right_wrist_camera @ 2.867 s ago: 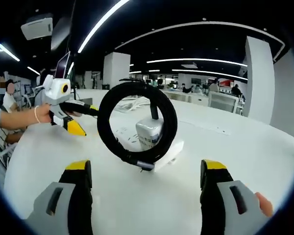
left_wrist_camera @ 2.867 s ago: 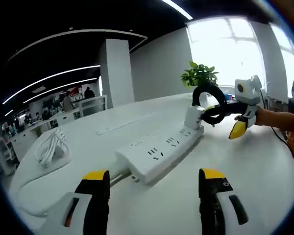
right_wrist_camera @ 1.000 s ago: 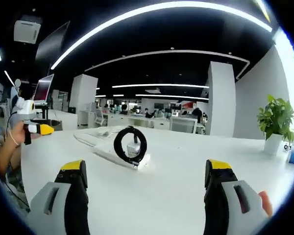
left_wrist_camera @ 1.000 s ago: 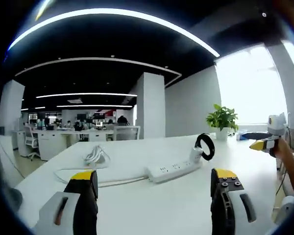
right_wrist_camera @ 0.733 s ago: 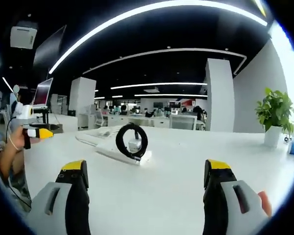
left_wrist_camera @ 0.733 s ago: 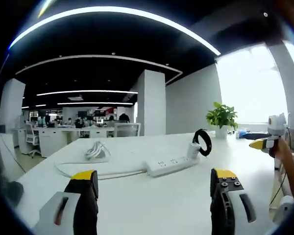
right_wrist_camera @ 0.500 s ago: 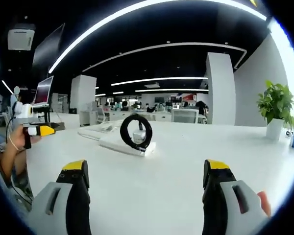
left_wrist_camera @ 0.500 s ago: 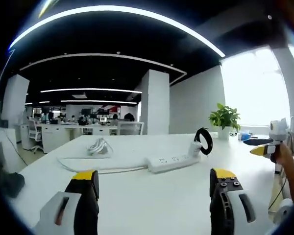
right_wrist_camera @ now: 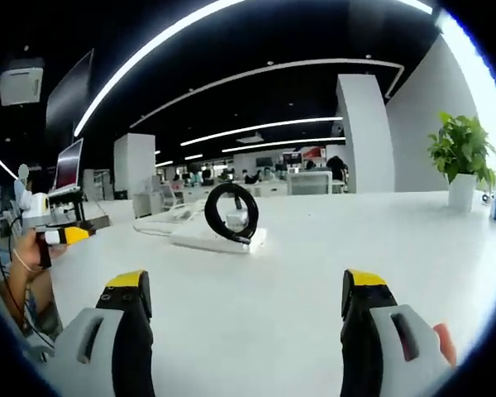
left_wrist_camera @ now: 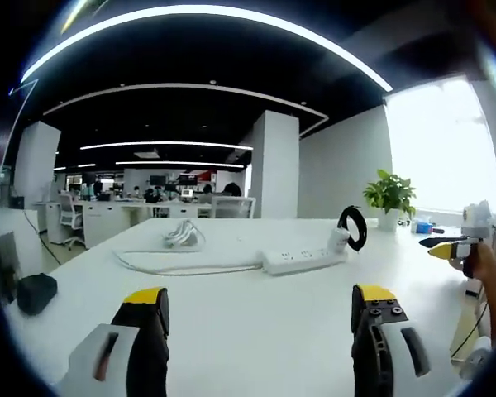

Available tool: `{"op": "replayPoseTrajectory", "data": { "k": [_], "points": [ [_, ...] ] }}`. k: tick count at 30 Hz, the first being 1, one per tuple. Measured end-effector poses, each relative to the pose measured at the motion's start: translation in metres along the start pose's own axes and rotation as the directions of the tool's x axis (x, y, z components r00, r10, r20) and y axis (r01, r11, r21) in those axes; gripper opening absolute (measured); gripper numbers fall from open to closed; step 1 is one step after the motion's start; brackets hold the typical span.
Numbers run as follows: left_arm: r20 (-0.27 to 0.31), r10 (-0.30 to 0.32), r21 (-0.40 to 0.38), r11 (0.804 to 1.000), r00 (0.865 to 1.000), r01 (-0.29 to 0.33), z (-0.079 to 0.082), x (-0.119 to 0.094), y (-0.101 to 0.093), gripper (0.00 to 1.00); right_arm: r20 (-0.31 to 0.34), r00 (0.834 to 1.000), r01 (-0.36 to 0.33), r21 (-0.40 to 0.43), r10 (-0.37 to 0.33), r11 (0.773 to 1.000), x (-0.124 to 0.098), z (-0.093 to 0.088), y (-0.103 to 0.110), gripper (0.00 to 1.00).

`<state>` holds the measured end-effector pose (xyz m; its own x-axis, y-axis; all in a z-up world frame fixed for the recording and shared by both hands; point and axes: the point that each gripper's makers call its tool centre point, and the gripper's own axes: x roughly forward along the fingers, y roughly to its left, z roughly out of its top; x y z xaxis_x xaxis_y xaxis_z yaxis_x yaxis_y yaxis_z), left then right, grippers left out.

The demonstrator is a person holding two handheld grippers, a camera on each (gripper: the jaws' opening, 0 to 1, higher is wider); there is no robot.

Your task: Straighten the power strip on the desk, plug the charger into it

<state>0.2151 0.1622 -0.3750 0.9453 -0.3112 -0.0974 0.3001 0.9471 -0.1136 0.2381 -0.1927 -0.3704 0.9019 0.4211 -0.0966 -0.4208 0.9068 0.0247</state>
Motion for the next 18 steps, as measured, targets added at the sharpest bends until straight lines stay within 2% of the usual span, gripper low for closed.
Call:
{"op": "replayPoseTrajectory", "data": {
  "k": [8, 18],
  "points": [
    [-0.036, -0.009, 0.011, 1.000, 0.999, 0.010, -0.014, -0.009, -0.004, 0.93, -0.037, 0.999, -0.011, 0.013, 0.012, 1.000, -0.005, -0.016, 0.005, 0.95],
    [-0.052, 0.002, -0.009, 1.000, 0.999, -0.002, -0.024, -0.016, -0.003, 0.93, -0.082, 0.997, -0.001, -0.018, -0.001, 1.000, -0.013, -0.021, 0.007, 0.94]
  ]
}}
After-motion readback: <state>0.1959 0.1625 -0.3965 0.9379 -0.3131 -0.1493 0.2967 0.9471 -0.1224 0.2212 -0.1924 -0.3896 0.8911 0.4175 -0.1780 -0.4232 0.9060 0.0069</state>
